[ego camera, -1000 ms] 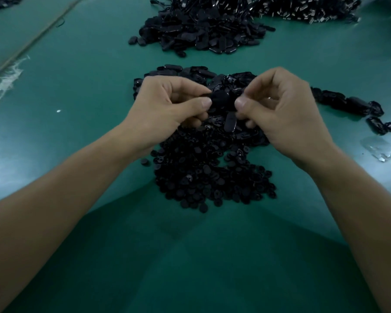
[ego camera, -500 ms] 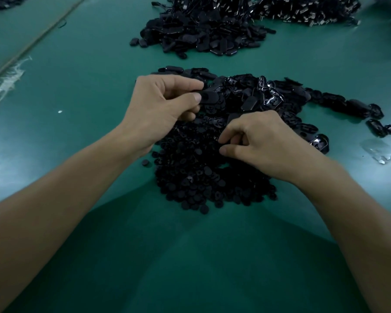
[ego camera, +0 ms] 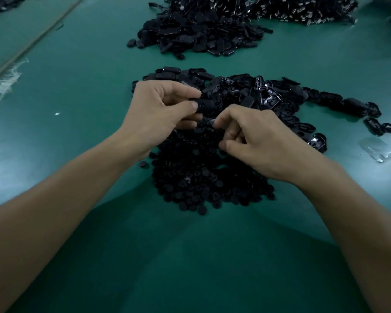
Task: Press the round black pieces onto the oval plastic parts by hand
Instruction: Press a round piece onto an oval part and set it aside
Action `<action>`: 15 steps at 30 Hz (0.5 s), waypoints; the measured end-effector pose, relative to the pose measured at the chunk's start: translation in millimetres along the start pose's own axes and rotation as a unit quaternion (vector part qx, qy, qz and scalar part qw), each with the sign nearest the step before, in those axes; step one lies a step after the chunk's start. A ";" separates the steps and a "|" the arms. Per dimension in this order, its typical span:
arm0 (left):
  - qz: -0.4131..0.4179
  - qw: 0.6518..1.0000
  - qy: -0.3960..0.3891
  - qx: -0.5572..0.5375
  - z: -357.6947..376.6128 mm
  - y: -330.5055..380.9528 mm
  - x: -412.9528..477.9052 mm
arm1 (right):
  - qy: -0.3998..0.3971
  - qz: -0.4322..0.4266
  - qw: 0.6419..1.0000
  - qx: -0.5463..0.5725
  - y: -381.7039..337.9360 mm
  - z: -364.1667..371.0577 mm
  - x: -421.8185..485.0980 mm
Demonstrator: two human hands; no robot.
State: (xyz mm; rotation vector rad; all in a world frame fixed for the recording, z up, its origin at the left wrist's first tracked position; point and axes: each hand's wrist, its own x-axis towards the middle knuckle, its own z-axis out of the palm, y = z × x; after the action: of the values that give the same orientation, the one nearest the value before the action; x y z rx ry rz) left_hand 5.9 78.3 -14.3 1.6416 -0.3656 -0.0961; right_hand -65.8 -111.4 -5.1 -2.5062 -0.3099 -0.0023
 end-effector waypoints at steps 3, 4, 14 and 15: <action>0.000 1.000 0.000 0.000 -1.4 -0.3 0.2 | -0.014 -0.016 0.999 -0.041 -2.4 -1.5 0.4; 0.001 1.000 -0.003 0.002 -1.4 -0.5 0.0 | -0.009 -0.023 0.998 -0.052 -3.2 -2.4 0.5; -0.008 0.998 -0.046 0.034 3.4 0.0 -4.7 | 0.092 -0.045 0.994 0.047 -4.3 -1.8 -0.3; -0.008 0.998 -0.050 0.035 3.9 0.6 -5.3 | 0.103 -0.046 0.992 0.056 -5.2 -1.3 -0.2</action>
State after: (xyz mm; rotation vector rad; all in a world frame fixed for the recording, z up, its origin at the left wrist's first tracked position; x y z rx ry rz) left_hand -0.3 76.1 -15.0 1.7126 -0.4368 -0.1806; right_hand -67.0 -108.2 -1.0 -2.3546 -0.3299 -0.2723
